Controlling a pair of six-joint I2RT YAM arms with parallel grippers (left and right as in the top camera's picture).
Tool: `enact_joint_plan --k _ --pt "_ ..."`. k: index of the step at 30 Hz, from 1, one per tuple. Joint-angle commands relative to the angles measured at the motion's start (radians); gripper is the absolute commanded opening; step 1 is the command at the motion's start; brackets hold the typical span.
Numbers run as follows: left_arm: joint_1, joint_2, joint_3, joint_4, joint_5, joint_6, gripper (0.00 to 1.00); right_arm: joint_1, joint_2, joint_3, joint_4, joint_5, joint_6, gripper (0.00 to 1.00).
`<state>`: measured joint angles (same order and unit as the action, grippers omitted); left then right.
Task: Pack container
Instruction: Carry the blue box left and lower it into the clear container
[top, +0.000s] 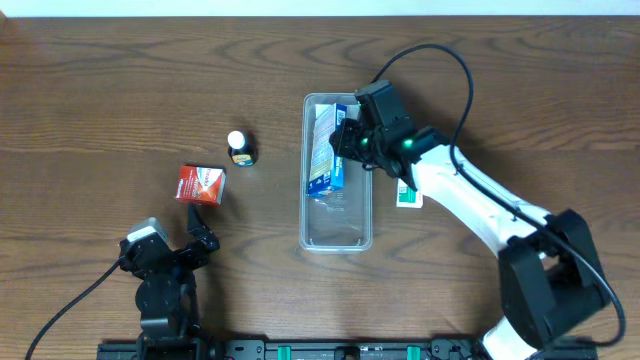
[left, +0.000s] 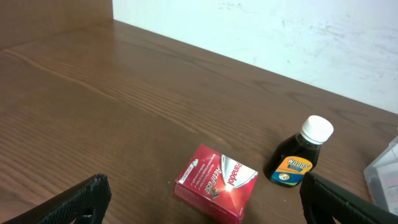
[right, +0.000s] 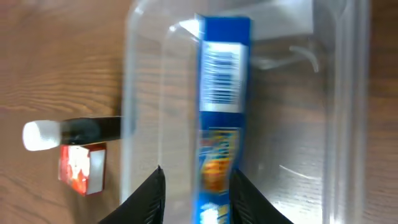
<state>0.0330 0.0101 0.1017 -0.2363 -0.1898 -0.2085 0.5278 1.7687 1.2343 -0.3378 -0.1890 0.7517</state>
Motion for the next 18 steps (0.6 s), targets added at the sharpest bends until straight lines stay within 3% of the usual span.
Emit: enact_joint_plan --k 1,6,13,18 --pt "0.005 -0.006 -0.025 -0.008 -0.001 0.005 0.98 0.003 -0.101 0.006 -0.028 0.078 -0.035 0.33" --pt "0.005 -0.006 -0.025 -0.008 -0.001 0.005 0.98 0.005 -0.185 0.006 -0.069 0.110 -0.077 0.31" --pt "0.005 -0.006 -0.025 -0.008 -0.001 0.005 0.98 0.057 -0.146 0.005 -0.139 0.110 -0.099 0.02" --pt "0.005 -0.006 -0.025 -0.008 -0.001 0.005 0.98 0.115 -0.064 0.005 -0.121 0.108 -0.201 0.01"
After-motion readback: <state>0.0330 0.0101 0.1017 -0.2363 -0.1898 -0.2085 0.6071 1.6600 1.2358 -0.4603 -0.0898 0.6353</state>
